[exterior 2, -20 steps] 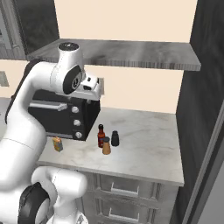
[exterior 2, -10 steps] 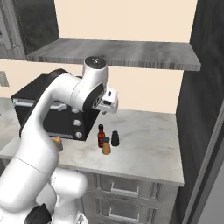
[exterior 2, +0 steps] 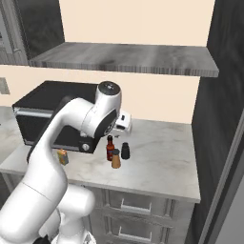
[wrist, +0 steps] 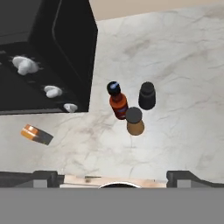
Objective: There are various items on the counter. Only move the condiments/shakers into the cabinet.
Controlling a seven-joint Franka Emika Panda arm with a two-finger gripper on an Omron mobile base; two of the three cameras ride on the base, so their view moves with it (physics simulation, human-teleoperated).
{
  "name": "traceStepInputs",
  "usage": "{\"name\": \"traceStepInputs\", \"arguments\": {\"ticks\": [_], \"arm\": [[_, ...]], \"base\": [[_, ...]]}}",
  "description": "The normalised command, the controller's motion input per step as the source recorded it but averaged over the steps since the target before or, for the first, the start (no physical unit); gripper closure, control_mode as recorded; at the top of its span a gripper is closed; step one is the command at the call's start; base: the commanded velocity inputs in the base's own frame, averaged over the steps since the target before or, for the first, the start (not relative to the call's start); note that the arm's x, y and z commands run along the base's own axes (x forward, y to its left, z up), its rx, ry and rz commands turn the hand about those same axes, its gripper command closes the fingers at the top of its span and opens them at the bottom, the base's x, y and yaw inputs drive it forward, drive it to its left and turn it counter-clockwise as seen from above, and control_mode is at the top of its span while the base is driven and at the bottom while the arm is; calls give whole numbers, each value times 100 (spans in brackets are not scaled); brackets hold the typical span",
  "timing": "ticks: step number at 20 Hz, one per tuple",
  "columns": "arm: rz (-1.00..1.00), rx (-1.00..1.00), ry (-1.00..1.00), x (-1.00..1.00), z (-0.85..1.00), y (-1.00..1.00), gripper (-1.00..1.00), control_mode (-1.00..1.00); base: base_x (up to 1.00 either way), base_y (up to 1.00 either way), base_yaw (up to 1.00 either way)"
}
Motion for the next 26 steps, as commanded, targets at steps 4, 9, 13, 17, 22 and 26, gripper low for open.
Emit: {"name": "traceStepInputs", "arguments": {"ticks": [4,9,13,17,22,26], "arm": [[0,-4,0,2,-47,0,-100,-100],[0,-7,0,14,-39,0,-100,-100],[0,-7,0,17,-40,0,-100,-100],[0,-3,0,28,-31,0,-100,-100],[0,-2,-1,18,-30,0,-100,-100],[0,-2,-1,12,-30,0,-100,-100]], "base": [[0,0,0],[0,0,0],[0,0,0],[0,0,0],[0,0,0],[0,0,0]]}}
